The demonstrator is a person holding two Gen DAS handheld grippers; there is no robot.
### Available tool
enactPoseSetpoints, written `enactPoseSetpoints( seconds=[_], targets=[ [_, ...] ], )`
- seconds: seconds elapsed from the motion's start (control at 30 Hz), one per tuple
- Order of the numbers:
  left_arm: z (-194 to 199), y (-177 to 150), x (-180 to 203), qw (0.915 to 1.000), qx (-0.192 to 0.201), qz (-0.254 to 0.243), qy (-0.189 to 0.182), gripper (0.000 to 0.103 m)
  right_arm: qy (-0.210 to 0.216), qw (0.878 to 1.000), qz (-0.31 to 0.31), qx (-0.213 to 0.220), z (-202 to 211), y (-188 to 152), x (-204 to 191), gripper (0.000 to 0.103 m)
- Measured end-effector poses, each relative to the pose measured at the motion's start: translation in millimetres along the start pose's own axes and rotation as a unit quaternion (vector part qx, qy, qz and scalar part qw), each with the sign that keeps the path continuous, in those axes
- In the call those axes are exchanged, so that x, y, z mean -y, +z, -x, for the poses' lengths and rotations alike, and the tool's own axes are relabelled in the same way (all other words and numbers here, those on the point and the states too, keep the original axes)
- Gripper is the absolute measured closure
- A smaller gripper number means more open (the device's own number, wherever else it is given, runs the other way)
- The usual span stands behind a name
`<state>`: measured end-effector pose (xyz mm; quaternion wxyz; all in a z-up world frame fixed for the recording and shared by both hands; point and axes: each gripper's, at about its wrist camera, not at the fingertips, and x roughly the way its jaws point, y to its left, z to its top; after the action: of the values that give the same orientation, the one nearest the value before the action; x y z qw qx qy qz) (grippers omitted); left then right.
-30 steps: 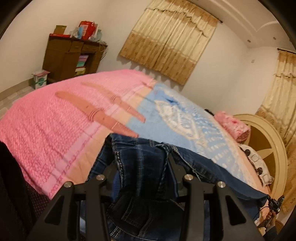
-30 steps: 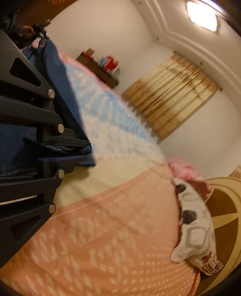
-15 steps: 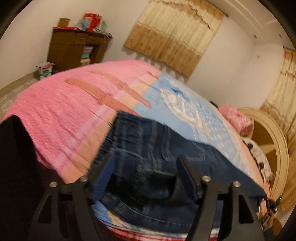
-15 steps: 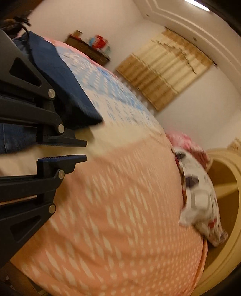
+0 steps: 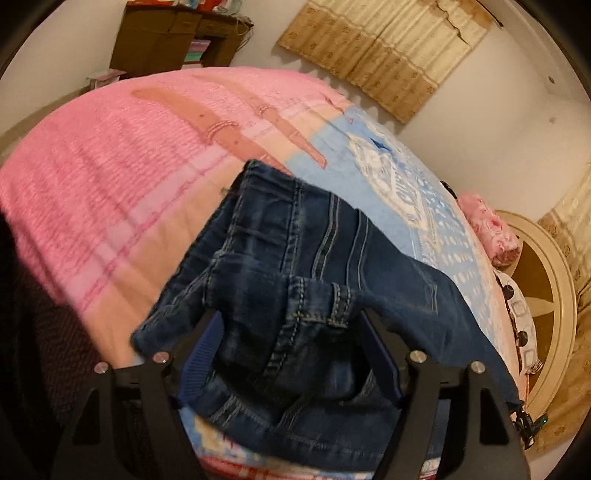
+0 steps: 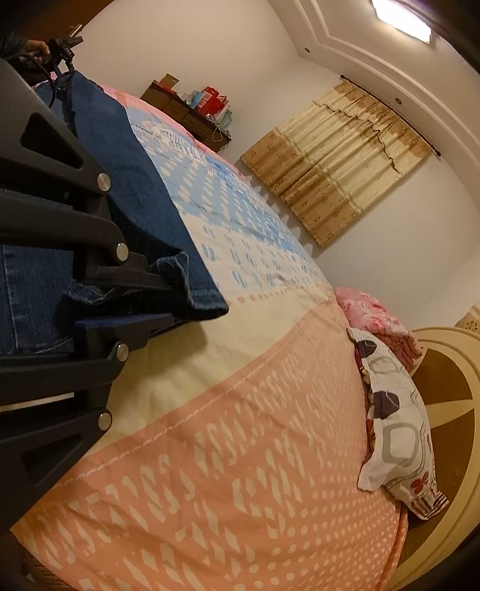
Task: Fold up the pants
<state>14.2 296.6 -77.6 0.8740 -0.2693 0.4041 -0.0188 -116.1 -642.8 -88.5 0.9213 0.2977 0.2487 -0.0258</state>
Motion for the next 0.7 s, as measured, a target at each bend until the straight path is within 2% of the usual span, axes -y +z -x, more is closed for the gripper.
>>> enactPoseSetpoints(
  seconds=[0.07, 0.13, 0.17, 0.23, 0.3, 0.4, 0.53, 0.6, 0.67, 0.7],
  targets=[
    [-5.6, 1.5, 5.6, 0.9998, -0.006, -0.012, -0.014, 0.027, -0.007, 1.0, 0.002, 0.003, 2.3, -2.8, 3.1, 0.09],
    [-5.9, -1.4, 10.6, 0.9986, -0.005, -0.018, -0.049, 0.027, -0.017, 1.0, -0.003, 0.005, 4.9, -4.1, 6.7, 0.09],
    [-3.9, -4.6, 14.9, 0.9975, 0.0, -0.032, -0.063, 0.031, -0.026, 1.0, -0.007, 0.009, 8.4, -4.1, 9.8, 0.09],
    [-1.1, -13.2, 25.7, 0.9951, 0.001, -0.076, -0.062, 0.042, -0.045, 0.999, -0.008, 0.017, 17.7, -3.9, 17.3, 0.09],
    [-1.8, -17.0, 31.3, 0.9938, 0.001, -0.1, -0.049, 0.053, -0.065, 0.998, -0.012, 0.02, 25.2, -4.0, 27.9, 0.09],
    [-6.4, -17.2, 30.0, 0.9942, -0.006, -0.098, -0.043, 0.06, -0.072, 0.997, -0.024, 0.022, 29.9, -1.4, 42.8, 0.09],
    [-6.1, -15.7, 27.5, 0.9958, 0.003, -0.081, -0.043, 0.061, -0.012, 0.999, -0.028, 0.026, 29.2, 3.8, 38.3, 0.09],
    [-8.8, -15.1, 25.3, 0.9965, 0.002, -0.072, -0.041, 0.061, 0.005, 1.0, -0.006, 0.011, 19.6, 5.0, 24.3, 0.089],
    [-10.3, -14.8, 23.8, 0.9968, 0.0, -0.07, -0.039, 0.061, 0.024, 1.0, -0.007, -0.012, 6.7, 5.2, 17.9, 0.082],
    [-10.2, -14.6, 23.5, 0.9966, -0.001, -0.07, -0.042, 0.067, 0.04, 0.999, -0.018, -0.018, 1.9, 6.3, 17.6, 0.082]
  ],
)
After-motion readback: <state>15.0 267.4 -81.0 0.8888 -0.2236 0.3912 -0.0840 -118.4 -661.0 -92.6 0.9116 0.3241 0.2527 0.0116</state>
